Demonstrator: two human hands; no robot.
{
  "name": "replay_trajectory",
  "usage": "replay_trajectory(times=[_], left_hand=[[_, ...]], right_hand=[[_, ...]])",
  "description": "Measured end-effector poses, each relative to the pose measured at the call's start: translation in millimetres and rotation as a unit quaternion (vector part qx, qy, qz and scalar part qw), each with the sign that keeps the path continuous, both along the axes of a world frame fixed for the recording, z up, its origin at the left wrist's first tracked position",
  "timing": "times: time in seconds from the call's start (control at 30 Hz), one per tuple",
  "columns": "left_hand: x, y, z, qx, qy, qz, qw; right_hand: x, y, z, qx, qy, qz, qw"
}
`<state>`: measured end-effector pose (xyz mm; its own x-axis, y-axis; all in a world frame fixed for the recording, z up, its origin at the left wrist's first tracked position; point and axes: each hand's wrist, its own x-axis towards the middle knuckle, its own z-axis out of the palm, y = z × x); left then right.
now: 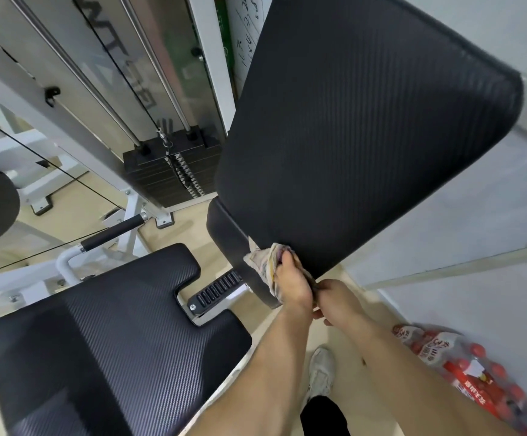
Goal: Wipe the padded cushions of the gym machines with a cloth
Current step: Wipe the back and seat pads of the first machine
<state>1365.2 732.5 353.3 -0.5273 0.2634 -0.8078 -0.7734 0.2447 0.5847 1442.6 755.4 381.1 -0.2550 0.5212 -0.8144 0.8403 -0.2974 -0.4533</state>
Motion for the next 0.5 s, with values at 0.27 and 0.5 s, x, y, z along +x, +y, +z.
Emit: replay_trajectory(times=[0.27,0.5], left_hand=[[-39.9,22.4,-63.5,-0.053,-0.022,0.103,0.993],[-104.0,34.9,-7.0,-0.131,0.112,0.029,0.985]], right_hand=[[-12.6,-3.5,3.4,-0.002,0.018,-0.035,0.999],[-11.1,-2.5,-3.0,-0.042,0.025,-0.059,0.997]])
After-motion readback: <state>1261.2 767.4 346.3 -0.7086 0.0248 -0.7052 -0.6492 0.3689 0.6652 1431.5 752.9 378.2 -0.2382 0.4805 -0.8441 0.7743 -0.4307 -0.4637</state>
